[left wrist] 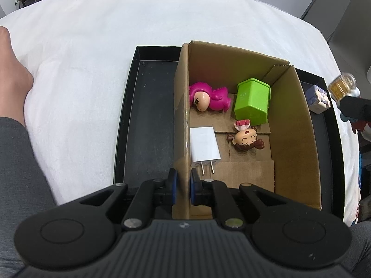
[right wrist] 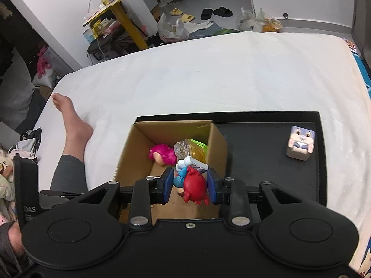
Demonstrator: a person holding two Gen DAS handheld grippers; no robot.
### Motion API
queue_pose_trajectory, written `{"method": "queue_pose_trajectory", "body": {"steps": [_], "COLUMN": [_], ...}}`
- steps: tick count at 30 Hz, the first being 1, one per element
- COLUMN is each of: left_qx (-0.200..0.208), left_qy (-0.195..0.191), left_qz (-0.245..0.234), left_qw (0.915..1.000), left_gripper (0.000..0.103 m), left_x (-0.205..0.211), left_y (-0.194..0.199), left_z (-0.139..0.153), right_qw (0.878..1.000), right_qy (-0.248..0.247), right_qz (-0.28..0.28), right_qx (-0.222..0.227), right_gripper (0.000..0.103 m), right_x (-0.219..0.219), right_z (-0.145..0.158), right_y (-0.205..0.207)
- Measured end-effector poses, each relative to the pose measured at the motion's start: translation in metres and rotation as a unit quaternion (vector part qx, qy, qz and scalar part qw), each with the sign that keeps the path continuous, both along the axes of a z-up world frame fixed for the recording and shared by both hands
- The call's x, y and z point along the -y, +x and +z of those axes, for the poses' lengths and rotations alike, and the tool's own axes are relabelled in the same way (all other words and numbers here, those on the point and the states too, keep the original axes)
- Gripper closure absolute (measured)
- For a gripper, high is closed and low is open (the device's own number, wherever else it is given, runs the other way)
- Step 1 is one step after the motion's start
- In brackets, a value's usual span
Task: Organize rigid objects
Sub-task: 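Lift the red-blue figure with the right gripper and carry it over the box, then lower the red-blue figure into the box and open the right gripper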
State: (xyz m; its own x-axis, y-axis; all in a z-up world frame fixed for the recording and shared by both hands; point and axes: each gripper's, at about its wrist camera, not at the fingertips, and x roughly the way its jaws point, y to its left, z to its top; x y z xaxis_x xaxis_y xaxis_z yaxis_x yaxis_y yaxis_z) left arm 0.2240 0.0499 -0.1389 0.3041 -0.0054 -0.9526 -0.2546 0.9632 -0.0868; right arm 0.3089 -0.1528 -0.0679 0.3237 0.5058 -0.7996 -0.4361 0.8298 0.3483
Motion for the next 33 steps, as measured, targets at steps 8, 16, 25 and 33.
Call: {"method": "queue_pose_trajectory", "body": {"steps": [8,16,25,33], "left_qx": [0.003,0.007,0.014,0.017], "left_qy": [-0.005,-0.012,-0.019,-0.025], "left_qz": [0.001,0.004,0.004,0.007], "left_qw": [1.0000,0.9999,0.9997,0.9995], "left_gripper": [0.093,0.093,0.093,0.092], "left_x": [-0.002,-0.006,-0.008,-0.010], "left_y": [-0.001,-0.002,-0.005,-0.007], "left_z": [0.001,-0.001,-0.001,-0.001], "right_qw": [1.000,0.999,0.998,0.998], "right_qy": [0.000,-0.012,-0.027,-0.036], "right_qz": [0.023,0.042,0.058,0.038], "right_qx": [-0.002,-0.010,-0.026,-0.042], "right_gripper": [0.072,0.072,0.072,0.072], "right_x": [-0.028,-0.050,-0.075,-0.088], "right_z": [-0.001,-0.009,-0.027,-0.049], "right_y": [-0.007,-0.014,-0.020,-0.018]}}
